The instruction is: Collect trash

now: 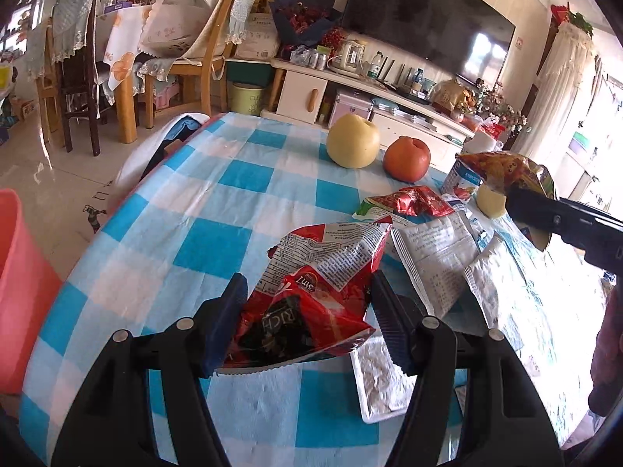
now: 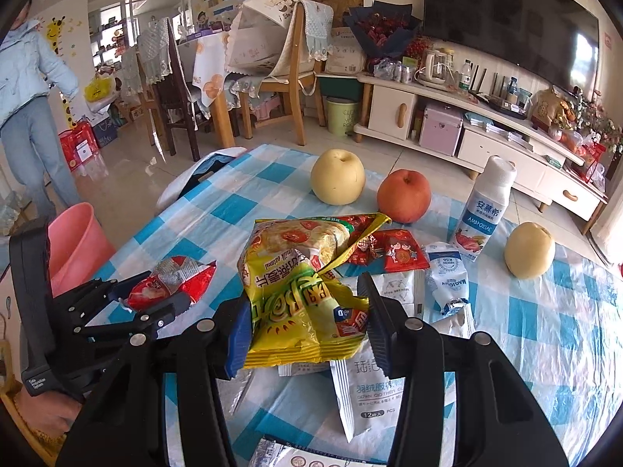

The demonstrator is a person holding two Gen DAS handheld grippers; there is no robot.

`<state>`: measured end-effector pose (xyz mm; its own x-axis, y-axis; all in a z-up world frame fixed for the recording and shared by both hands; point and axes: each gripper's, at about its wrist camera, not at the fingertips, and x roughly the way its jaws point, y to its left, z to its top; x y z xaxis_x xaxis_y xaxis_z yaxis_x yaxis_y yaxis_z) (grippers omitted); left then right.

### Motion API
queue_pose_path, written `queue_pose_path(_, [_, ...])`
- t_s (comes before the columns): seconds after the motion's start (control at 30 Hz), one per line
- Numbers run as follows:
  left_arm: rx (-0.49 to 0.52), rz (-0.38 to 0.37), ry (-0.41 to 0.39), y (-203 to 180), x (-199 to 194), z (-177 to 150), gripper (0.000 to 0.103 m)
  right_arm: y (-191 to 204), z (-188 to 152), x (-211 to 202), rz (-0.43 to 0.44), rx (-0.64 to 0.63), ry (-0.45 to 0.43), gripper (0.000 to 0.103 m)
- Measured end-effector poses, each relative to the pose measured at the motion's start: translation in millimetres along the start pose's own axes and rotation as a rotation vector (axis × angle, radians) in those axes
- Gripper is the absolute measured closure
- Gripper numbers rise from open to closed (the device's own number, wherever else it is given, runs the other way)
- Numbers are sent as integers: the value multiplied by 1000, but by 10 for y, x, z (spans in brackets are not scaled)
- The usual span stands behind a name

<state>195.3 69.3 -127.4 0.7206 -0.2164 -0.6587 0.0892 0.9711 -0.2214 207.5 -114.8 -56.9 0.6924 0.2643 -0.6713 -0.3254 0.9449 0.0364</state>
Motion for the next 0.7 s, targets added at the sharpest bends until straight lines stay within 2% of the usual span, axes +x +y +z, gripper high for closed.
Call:
queue_pose_path(0.23, [43,-27,-17,-96,-359,-286,38,68,-162,-153,-10,23,9,52])
queue_pose_path(0.5, [90,-53,-23,-248,-597,-514,38,13,-404,-371,-15,104,-1,52])
queue_pose_path(0.7, [107,-49,-27,-284,-747,-645,38,133,-582,-511,-6,134,-3,52])
